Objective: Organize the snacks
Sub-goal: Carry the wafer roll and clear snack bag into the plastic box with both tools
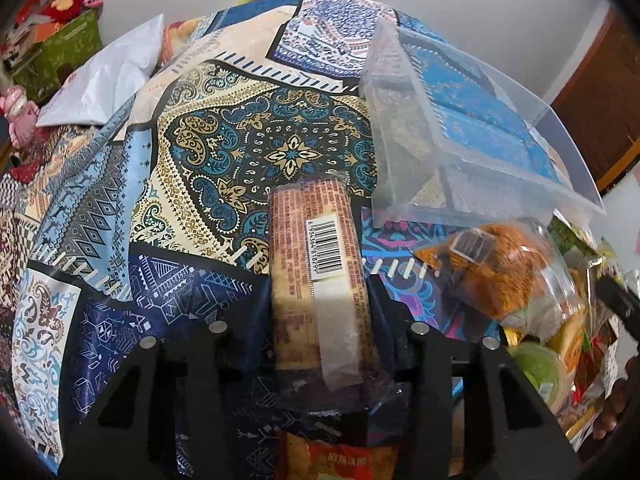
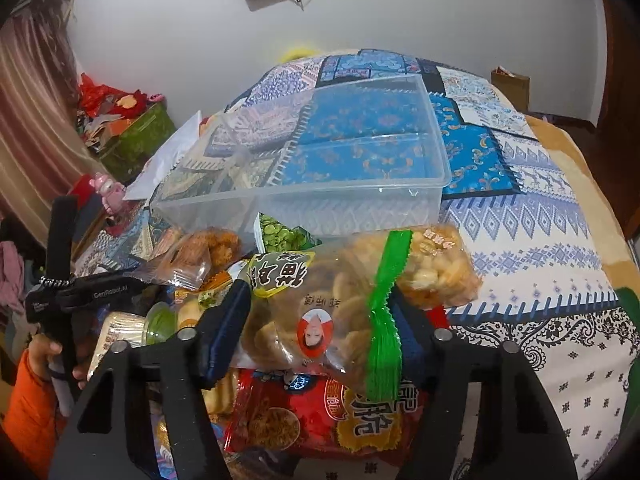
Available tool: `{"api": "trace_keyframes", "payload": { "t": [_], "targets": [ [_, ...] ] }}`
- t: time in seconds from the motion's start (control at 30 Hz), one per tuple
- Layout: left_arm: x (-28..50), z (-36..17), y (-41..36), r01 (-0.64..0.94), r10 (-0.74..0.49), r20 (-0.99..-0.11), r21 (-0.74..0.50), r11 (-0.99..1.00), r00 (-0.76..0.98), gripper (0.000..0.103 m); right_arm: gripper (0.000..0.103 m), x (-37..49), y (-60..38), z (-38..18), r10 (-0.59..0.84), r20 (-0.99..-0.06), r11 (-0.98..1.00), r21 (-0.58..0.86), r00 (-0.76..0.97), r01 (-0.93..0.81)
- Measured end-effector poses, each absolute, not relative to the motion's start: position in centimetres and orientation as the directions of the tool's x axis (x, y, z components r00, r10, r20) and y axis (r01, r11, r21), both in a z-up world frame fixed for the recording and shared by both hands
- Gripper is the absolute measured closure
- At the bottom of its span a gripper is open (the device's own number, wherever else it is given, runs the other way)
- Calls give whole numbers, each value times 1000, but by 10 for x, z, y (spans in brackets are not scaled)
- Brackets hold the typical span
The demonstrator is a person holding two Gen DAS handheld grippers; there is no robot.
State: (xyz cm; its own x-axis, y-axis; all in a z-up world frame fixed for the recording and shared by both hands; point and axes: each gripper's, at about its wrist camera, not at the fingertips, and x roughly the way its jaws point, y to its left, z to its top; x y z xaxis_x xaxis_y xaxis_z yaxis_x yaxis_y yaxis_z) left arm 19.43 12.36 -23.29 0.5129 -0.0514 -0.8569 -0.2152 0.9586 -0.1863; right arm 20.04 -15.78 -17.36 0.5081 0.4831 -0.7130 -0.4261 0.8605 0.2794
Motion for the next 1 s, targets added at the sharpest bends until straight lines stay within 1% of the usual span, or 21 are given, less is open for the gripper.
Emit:
{"api": "trace_keyframes", "payload": {
  "t": [0.03, 0.1, 0.4, 0.6, 0.8, 1.0],
  "targets": [
    [191, -231, 122, -209, -47, -853, -180, 961, 520, 57, 51, 199, -159, -173, 485, -710, 859, 278, 511, -429],
    [184, -227, 119, -201, -43, -846, -175, 964, 531, 57, 54, 197, -161, -170, 491, -703, 857, 283, 515, -431],
    [156, -180, 111, -182, -27, -787, -175, 968, 616, 58, 55, 187, -174, -157, 479, -686, 868, 279, 548, -410],
    [146, -139, 104, -164, -19, -726, -181, 970, 688, 58, 55, 182, -182, -128, 478, -636, 872, 261, 606, -414],
    [153, -109, 93, -132, -31, -670, -192, 972, 742, 58, 55, 189, -186, -104, 462, -586, 883, 236, 666, -406],
    [181, -97, 80, -109, -40, -647, -189, 976, 762, 57, 55, 203, -181, -89, 461, -548, 884, 218, 698, -413]
  ]
}}
